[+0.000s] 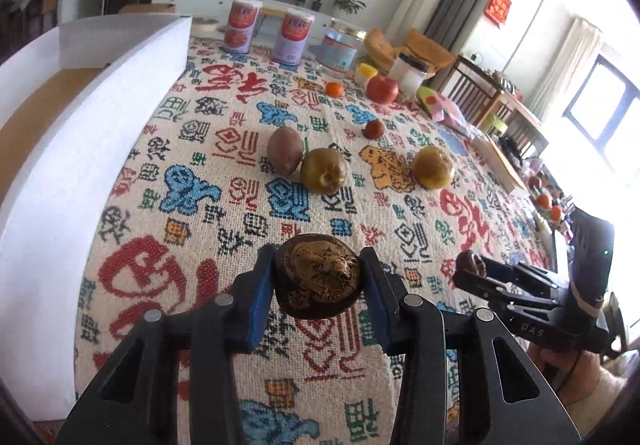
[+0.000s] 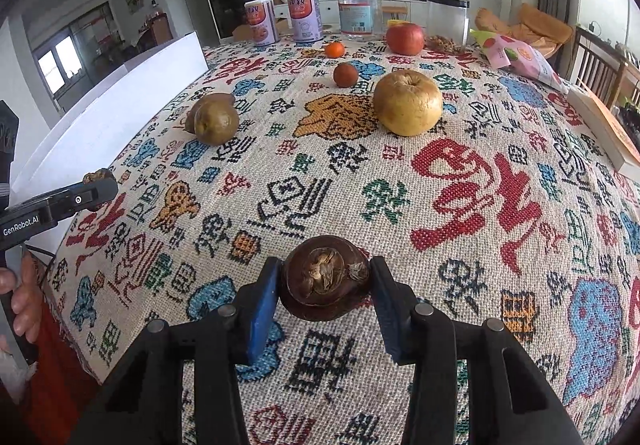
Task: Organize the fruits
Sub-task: 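Carry both mangosteens into the box and open both tools, then move both tools back over the table toward the remaining fruits, then grasp the brown pear with the right tool while the left tool approaches the sweet potato, then close the left tool around the sweet potato while the right tool holds the pear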
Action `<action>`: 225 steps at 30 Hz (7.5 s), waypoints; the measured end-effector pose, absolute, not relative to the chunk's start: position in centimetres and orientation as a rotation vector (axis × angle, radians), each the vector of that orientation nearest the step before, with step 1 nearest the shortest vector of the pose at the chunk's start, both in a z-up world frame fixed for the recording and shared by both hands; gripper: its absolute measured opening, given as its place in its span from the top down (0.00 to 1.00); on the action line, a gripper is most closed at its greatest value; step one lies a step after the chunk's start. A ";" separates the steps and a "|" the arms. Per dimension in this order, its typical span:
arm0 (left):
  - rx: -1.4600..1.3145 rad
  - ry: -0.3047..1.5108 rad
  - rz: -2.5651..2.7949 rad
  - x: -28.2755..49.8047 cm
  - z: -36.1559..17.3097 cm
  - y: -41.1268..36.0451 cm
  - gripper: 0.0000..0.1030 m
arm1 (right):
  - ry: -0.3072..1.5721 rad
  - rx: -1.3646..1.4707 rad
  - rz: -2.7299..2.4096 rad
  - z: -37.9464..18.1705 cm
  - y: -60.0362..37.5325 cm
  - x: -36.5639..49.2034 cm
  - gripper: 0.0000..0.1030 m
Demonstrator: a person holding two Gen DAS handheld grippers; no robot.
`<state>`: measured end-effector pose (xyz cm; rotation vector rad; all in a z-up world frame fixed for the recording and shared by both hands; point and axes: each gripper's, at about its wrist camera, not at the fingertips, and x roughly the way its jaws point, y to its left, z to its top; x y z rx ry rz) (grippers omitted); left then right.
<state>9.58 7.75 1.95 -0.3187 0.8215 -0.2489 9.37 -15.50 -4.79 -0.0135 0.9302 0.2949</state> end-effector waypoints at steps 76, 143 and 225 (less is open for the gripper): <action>0.012 0.913 -0.021 13.7 -6.6 1.8 0.02 | 0.949 -0.078 0.085 -8.0 -19.6 10.8 0.00; 0.014 0.916 -0.041 14.0 -6.6 3.2 0.01 | 0.970 -0.063 0.538 -6.1 -8.7 20.3 0.52; 0.003 0.919 -0.011 13.4 -6.6 0.9 0.02 | 0.926 -0.116 0.289 -8.1 -18.6 10.4 0.06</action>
